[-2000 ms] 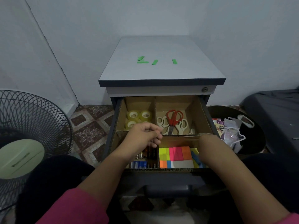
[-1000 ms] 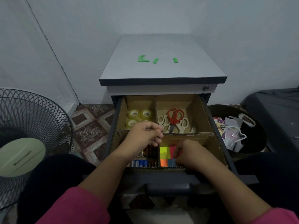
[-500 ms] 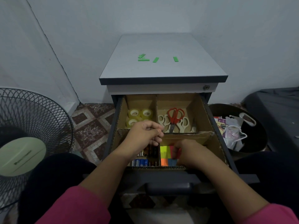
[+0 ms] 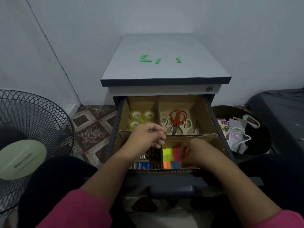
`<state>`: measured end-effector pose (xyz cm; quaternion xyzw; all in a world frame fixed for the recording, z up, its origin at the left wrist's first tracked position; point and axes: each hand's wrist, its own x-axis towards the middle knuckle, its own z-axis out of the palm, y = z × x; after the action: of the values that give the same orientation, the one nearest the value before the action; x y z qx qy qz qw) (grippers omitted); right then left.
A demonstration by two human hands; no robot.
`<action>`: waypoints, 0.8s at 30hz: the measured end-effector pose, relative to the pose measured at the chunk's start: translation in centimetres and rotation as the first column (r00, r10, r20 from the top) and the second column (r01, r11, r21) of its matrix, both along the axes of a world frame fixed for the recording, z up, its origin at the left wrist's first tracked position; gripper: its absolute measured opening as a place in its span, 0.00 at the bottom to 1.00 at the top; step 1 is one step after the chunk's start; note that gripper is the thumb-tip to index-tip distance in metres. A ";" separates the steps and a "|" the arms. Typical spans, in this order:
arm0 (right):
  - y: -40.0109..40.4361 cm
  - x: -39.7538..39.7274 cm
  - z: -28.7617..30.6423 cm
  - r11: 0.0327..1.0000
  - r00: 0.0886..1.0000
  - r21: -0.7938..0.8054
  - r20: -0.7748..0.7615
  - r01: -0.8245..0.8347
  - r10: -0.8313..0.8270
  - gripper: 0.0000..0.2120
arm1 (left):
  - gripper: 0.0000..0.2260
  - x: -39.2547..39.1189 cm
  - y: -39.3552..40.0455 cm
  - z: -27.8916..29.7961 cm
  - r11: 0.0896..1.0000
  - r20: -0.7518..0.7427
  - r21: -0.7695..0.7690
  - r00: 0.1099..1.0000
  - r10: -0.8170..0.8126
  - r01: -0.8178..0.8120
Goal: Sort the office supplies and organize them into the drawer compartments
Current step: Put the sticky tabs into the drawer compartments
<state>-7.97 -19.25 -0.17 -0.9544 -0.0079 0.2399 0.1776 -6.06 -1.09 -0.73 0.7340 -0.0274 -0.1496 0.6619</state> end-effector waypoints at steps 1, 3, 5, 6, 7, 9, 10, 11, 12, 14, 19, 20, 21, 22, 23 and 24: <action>-0.6 0.1 0.2 0.999 0.999 -0.014 0.018 0.044 -0.044 0.06 | 0.06 0.0 0.0 0.0 1.000 0.000 0.000 1.000 -0.002 0.002; -2.0 0.5 0.4 0.985 0.988 -0.121 0.102 0.126 -0.114 0.03 | 0.06 0.0 0.0 0.1 1.000 0.002 0.006 1.000 -0.005 0.005; -3.1 0.5 0.3 0.955 0.970 -0.228 0.194 0.188 -0.145 0.03 | 0.06 0.0 -0.1 0.1 1.000 0.004 0.011 1.000 -0.006 0.006; -3.2 0.3 0.2 0.946 0.966 -0.256 0.214 0.197 -0.143 0.02 | 0.06 0.0 -0.1 0.1 1.000 0.003 0.011 1.000 -0.005 0.005; -3.2 0.2 0.1 0.941 0.967 -0.280 0.217 0.192 -0.133 0.03 | 0.06 0.0 -0.1 0.1 1.000 0.002 0.011 1.000 -0.002 0.002; -2.8 0.1 -0.3 0.934 0.974 -0.318 0.205 0.163 -0.100 0.09 | 0.06 0.0 -0.2 0.2 1.000 0.001 0.011 1.000 0.003 -0.003; -2.6 0.0 -0.6 0.933 0.976 -0.325 0.197 0.153 -0.091 0.11 | 0.06 0.0 -0.2 0.2 1.000 0.001 0.013 1.000 0.004 -0.004; -2.4 -0.1 -0.8 0.936 0.978 -0.322 0.192 0.145 -0.085 0.11 | 0.06 0.0 -0.2 0.2 1.000 0.001 0.015 1.000 0.004 -0.004; -2.3 -0.1 -1.0 0.942 0.978 -0.308 0.194 0.134 -0.075 0.09 | 0.06 0.0 -0.2 0.2 1.000 0.000 0.016 1.000 0.005 -0.005; -2.1 -0.3 -1.2 0.952 0.977 -0.281 0.205 0.120 -0.062 0.06 | 0.06 0.0 -0.2 0.3 1.000 -0.004 0.018 1.000 0.006 -0.006; -2.1 -0.4 -1.0 0.953 0.977 -0.266 0.193 0.144 -0.093 0.13 | 0.06 0.0 -0.2 0.3 1.000 -0.007 0.021 1.000 0.009 -0.009; -2.1 -0.4 -0.9 0.951 0.977 -0.269 0.187 0.153 -0.105 0.14 | 0.06 0.0 -0.2 0.3 1.000 -0.007 0.021 1.000 0.010 -0.009; -2.0 -0.3 -0.8 0.948 0.978 -0.275 0.177 0.159 -0.112 0.14 | 0.06 0.0 -0.1 0.3 1.000 -0.007 0.021 1.000 0.009 -0.009; -2.0 -0.3 -0.7 0.946 0.979 -0.281 0.170 0.161 -0.116 0.14 | 0.06 0.0 -0.1 0.3 1.000 -0.007 0.022 1.000 0.008 -0.008; -2.1 -0.3 -0.4 0.945 0.979 -0.283 0.166 0.163 -0.119 0.13 | 0.06 0.0 -0.1 0.3 1.000 -0.007 0.022 1.000 0.008 -0.007; -2.2 -0.3 0.0 0.946 0.980 -0.279 0.156 0.165 -0.125 0.13 | 0.06 0.0 -0.1 0.3 1.000 -0.008 0.021 1.000 0.007 -0.007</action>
<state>-8.27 -21.41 -0.15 -0.9822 0.0857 0.1587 0.0515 -6.06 -1.21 -0.47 0.7403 -0.0208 -0.1504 0.6549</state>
